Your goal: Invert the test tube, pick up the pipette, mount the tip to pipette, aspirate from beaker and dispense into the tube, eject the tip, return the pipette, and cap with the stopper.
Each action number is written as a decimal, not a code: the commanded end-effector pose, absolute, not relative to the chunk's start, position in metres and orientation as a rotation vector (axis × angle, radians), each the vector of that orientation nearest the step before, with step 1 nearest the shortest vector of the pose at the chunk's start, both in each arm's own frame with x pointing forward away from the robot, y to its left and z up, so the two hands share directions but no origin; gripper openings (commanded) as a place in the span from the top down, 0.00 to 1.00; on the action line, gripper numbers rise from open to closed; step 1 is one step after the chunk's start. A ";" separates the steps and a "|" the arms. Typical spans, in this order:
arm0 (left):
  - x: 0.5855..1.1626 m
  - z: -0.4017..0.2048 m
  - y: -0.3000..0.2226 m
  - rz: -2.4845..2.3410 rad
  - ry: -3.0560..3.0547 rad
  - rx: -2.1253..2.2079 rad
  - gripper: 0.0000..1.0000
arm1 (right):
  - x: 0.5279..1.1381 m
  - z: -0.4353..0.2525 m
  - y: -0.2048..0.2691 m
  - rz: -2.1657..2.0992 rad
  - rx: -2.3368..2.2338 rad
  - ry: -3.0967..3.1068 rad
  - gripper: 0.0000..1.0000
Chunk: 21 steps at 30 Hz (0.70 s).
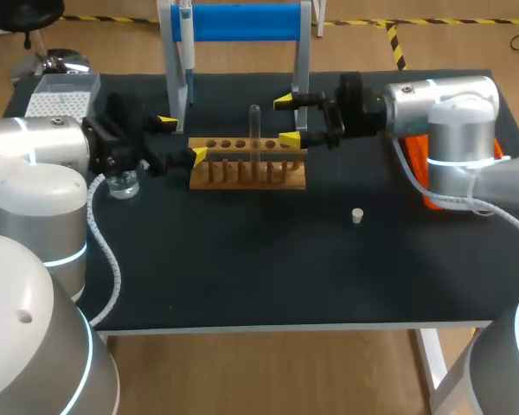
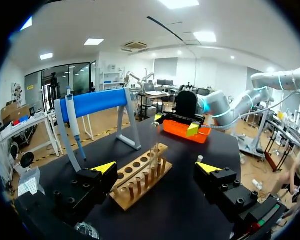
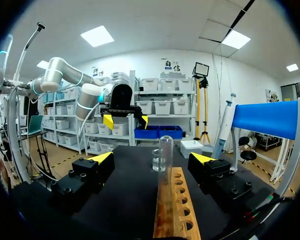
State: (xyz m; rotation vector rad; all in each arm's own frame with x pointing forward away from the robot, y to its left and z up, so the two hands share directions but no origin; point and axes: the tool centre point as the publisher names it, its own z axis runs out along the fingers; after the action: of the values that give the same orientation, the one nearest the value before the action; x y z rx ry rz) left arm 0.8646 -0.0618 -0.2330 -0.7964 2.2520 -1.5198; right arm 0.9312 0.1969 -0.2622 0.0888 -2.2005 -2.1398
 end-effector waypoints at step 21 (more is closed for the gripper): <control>0.865 -0.233 -0.063 -1.518 2.252 -0.798 0.00 | 0.944 -0.276 0.231 -2.129 0.112 -2.196 0.00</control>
State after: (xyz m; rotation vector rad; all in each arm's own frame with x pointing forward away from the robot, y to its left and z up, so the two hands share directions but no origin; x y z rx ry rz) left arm 0.8646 -0.0618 -0.2330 -0.7965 2.2520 -1.5197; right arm 0.9410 0.2273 -0.2734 0.1084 -2.2013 -2.1269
